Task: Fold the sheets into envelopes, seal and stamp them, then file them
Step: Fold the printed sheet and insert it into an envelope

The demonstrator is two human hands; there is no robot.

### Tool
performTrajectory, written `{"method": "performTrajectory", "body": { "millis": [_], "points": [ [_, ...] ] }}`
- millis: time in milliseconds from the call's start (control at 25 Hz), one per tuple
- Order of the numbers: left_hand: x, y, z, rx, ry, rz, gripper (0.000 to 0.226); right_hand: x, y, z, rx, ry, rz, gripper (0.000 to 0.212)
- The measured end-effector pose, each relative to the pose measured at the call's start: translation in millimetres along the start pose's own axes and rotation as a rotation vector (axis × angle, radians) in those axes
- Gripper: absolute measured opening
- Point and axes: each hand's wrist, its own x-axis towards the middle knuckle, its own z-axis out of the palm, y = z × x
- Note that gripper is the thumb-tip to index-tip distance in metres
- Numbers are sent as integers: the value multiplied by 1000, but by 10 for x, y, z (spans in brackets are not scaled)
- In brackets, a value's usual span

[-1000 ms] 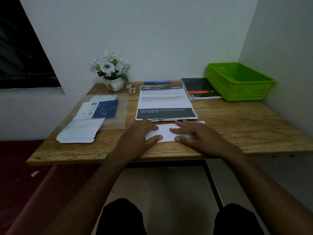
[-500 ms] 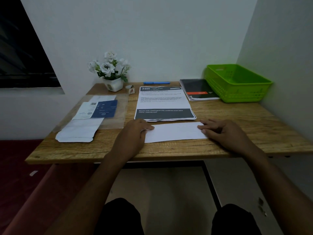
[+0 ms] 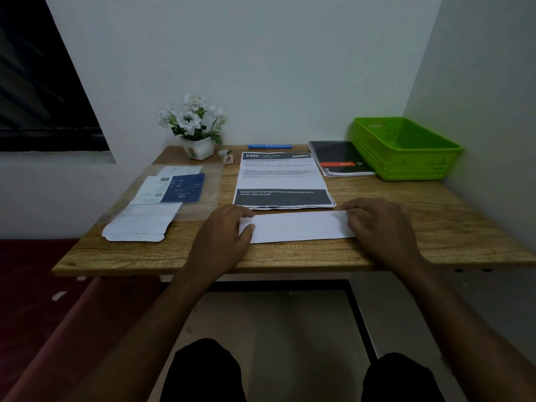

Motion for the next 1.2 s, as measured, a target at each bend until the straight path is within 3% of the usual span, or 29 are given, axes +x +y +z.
{"method": "performTrajectory", "body": {
  "millis": [120,360,560,680,800,1000,1200],
  "points": [
    [-76,7,-126,-13,37,35,19,45,-294,153,47,-35,-59,18],
    [-231,-360,-617,74,107,84,15,158,-1087,472,96,-132,-350,20],
    [-159,-1017,-1140,126,157,-42,15,178,-1747,733,140,-226,-525,20],
    [-59,-1326,-1343,45,45,-179,28,194,-2071,922,160,-321,-609,23],
    [39,-1473,-1364,40,-125,-204,38,203,-2258,1104,108,-391,-685,33],
    [80,-1585,-1293,48,-122,-121,18,249,-2374,1348,95,-364,-730,34],
    [117,-1593,-1256,84,-32,-49,14,327,-2425,1417,-36,-266,-852,33]
  ]
}}
